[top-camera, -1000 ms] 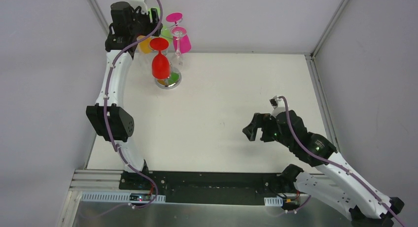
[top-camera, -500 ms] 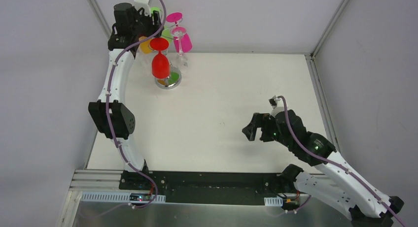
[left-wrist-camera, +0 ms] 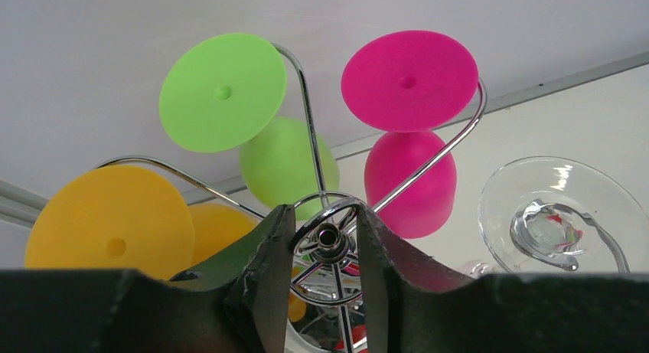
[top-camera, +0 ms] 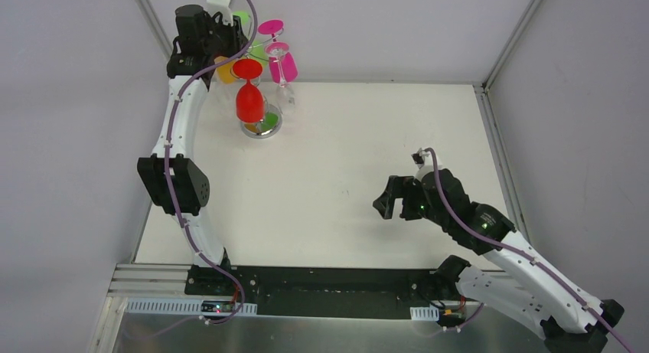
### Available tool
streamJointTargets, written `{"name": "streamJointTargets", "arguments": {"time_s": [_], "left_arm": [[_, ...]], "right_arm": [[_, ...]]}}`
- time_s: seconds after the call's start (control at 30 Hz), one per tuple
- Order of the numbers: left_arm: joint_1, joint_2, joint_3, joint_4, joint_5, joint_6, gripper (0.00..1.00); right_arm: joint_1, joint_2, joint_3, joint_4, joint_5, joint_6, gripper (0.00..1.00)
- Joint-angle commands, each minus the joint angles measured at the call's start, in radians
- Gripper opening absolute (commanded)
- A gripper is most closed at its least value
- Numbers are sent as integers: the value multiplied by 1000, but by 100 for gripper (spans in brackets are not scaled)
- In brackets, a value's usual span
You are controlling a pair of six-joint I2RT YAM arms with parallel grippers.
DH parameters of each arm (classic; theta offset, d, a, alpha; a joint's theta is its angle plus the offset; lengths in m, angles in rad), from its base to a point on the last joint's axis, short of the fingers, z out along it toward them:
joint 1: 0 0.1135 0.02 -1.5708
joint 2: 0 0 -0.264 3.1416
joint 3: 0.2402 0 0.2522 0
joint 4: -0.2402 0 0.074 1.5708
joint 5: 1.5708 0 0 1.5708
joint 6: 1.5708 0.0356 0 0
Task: Take the wine glass off the wine glass rack
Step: Adjust the wine rack at the center of the board.
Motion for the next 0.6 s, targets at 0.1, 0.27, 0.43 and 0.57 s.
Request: {"name": "streamJointTargets", "arguments": {"time_s": [0.1, 0.27, 0.43, 0.57], "left_arm": [[4, 11, 43, 59, 26, 8, 26], [4, 19, 43, 64, 27, 2, 16], [4, 19, 42, 67, 30, -5, 8], [4, 19, 43, 71, 31, -13, 0]], "right_arm": [[2, 3, -16, 40, -24, 4, 99], [3, 0, -19, 37, -23, 3, 99], [2, 1, -22, 38, -25, 4, 99], [2, -1, -25, 38, -26, 4, 99]]}}
